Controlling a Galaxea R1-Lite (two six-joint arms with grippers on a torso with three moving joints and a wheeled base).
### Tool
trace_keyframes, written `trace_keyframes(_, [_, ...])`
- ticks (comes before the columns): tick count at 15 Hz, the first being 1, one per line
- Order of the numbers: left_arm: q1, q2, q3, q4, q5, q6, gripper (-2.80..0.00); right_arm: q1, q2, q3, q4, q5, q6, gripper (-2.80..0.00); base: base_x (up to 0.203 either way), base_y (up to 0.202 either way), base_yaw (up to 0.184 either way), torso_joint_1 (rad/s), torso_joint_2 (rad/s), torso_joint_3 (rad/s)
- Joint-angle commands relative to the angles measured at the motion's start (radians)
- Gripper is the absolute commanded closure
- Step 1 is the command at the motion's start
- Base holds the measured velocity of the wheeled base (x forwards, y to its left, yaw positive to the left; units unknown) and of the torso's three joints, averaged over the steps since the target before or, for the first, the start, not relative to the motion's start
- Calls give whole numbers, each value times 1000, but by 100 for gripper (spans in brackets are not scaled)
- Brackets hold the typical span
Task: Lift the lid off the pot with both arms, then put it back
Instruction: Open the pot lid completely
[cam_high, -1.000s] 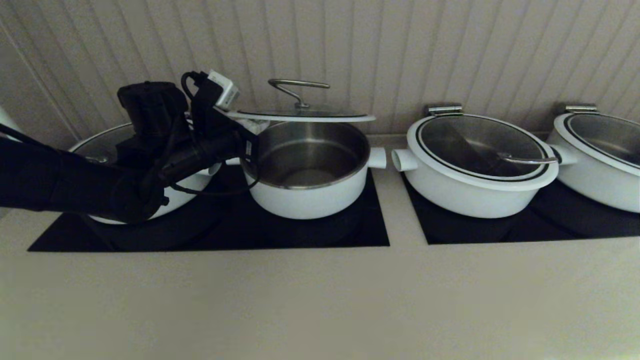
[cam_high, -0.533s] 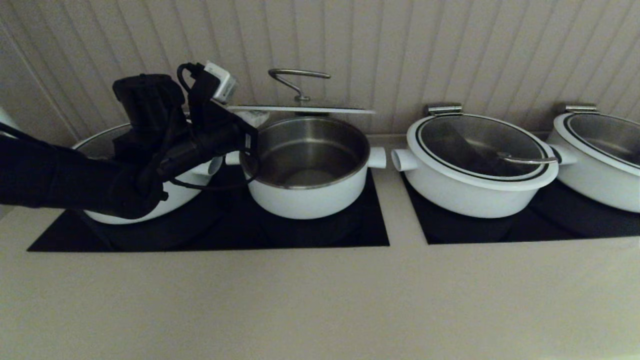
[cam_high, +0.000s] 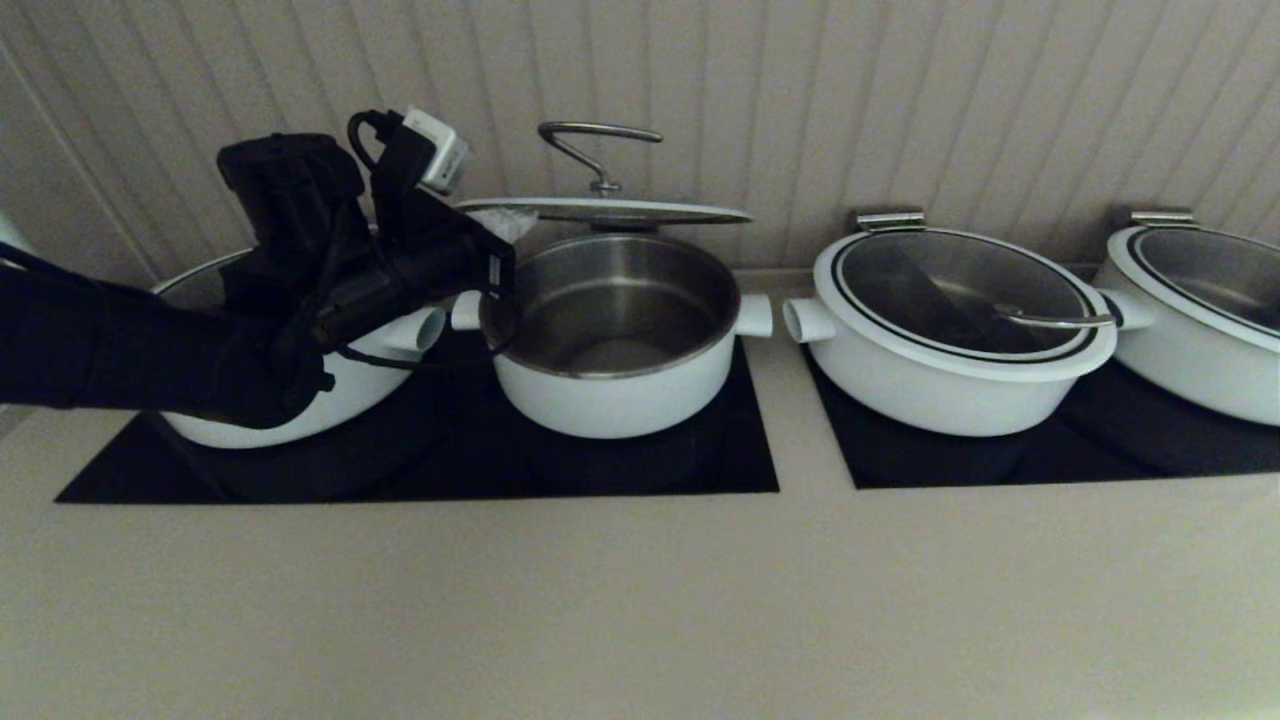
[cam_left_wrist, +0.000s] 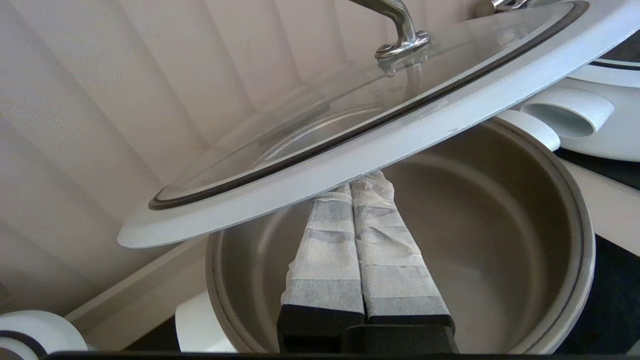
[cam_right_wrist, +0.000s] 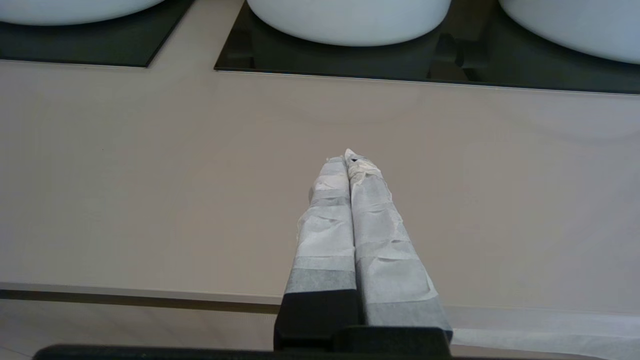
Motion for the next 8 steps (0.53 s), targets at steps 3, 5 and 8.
trace_keyframes(3, [0,0,-27,-5,-1,2,0,0,2,0,0,0,-1,0,0,0,0,0,0,0])
trace_keyframes(5, [0,-2,-27,-5,-1,2,0,0,1,0,0,0,0,0,0,0,0,0,0,0])
trace_keyframes(8, [0,-3,-27,-5,3,2,0,0,2,0,0,0,0,0,0,0,0,0,0,0])
